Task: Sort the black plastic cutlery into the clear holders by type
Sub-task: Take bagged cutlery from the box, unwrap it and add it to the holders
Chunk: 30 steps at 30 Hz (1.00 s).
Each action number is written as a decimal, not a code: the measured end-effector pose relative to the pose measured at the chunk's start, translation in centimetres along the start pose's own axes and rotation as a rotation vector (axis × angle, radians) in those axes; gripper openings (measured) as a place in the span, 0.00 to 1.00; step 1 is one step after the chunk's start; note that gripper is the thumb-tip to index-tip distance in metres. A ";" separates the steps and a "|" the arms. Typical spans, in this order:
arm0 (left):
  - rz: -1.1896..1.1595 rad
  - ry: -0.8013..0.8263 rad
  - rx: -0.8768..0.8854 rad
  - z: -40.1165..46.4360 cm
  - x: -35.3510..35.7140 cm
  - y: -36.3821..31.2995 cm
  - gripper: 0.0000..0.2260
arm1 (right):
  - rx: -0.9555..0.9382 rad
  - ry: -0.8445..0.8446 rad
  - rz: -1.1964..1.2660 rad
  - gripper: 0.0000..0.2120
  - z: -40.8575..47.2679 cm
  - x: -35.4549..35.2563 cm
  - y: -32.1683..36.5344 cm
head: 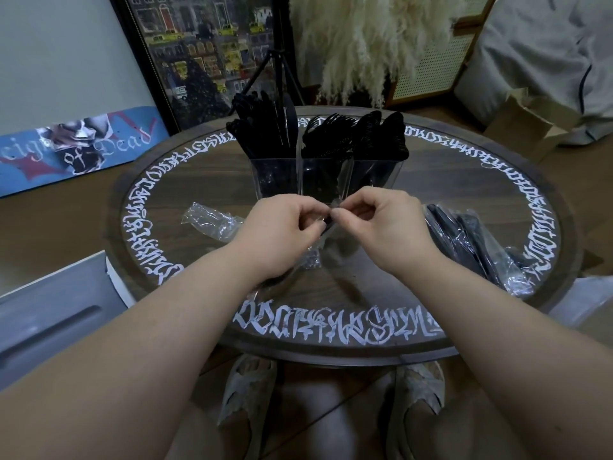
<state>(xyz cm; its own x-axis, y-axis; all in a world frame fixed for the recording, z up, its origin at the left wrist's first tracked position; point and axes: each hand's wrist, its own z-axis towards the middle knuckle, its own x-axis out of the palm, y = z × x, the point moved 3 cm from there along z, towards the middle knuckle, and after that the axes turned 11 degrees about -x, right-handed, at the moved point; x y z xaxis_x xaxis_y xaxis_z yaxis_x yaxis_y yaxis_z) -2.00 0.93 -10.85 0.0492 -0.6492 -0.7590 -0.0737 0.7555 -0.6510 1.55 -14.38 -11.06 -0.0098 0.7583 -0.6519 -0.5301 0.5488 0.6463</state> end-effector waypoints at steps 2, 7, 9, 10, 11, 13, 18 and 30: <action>0.000 -0.021 0.018 -0.1 0.3 -0.2 0.10 | 0.028 0.005 0.018 0.05 0.1 0.3 -0.1; -0.012 -0.053 0.045 0.0 0.5 -0.3 0.11 | 0.108 -0.006 0.170 0.03 0.4 0.5 -0.3; -0.005 -0.067 0.059 0.0 0.5 -0.4 0.11 | 0.140 -0.003 0.220 0.03 0.4 0.5 -0.4; 0.005 -0.069 0.063 0.0 0.6 -0.4 0.12 | 0.152 -0.005 0.234 0.03 0.3 0.6 -0.5; 0.012 -0.068 0.064 -0.1 0.6 -0.5 0.12 | 0.159 -0.012 0.235 0.04 0.3 0.6 -0.5; 0.016 -0.064 0.066 -0.2 0.7 -0.7 0.13 | 0.162 -0.026 0.215 0.06 0.4 0.7 -0.6; 0.043 -0.061 0.059 -0.1 0.7 -0.8 0.15 | 0.189 -0.043 0.212 0.08 0.3 0.5 -0.7; -0.113 0.015 -0.069 0.6 0.4 -0.8 0.10 | 0.216 -0.075 0.307 0.07 0.9 0.4 -1.0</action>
<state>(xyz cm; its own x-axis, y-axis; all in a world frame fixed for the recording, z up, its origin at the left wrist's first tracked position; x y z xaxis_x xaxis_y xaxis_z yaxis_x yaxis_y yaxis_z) -1.36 0.15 -10.63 0.0460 -0.7315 -0.6803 -0.1366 0.6700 -0.7297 2.79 -14.34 -11.58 -0.0745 0.9181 -0.3893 -0.3213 0.3475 0.8809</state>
